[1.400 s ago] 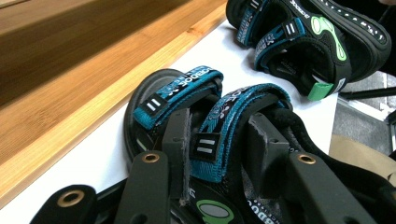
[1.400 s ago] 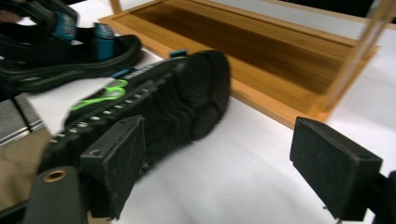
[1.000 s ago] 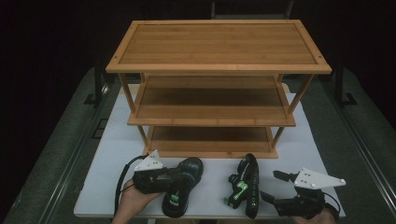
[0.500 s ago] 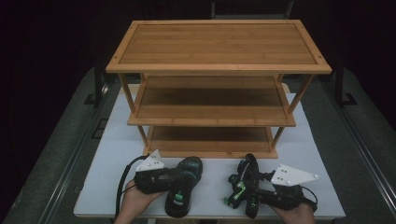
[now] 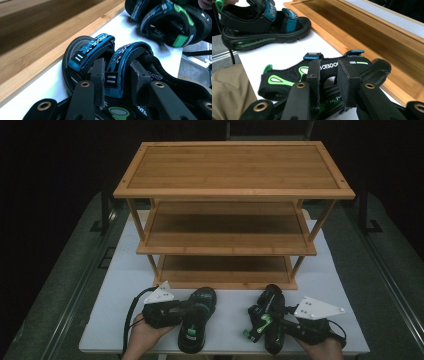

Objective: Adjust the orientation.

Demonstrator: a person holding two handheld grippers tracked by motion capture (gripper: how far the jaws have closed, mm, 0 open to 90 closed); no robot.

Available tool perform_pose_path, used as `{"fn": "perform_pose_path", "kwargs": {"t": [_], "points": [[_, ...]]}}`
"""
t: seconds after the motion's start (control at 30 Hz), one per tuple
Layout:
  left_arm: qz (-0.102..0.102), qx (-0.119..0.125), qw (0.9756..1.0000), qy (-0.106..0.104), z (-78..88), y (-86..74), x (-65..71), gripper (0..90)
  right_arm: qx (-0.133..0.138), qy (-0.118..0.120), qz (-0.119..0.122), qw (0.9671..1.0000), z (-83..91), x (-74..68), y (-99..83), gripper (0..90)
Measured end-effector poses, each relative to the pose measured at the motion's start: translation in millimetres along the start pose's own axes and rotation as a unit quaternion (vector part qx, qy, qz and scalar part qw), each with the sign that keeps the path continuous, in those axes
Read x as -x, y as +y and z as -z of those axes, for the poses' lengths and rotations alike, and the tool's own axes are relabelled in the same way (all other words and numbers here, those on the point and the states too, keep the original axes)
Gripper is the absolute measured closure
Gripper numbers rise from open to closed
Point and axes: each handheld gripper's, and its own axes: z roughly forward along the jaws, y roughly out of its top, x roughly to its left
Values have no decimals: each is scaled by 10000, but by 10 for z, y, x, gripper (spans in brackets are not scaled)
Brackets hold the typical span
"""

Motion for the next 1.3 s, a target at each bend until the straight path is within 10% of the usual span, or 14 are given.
{"fn": "perform_pose_path", "kwargs": {"t": [1.3], "points": [[-42, -81, 10000, 6, -9, 16, 11, 689, -139, -456, -1454, 9882, 426, 449, -651, 593]]}}
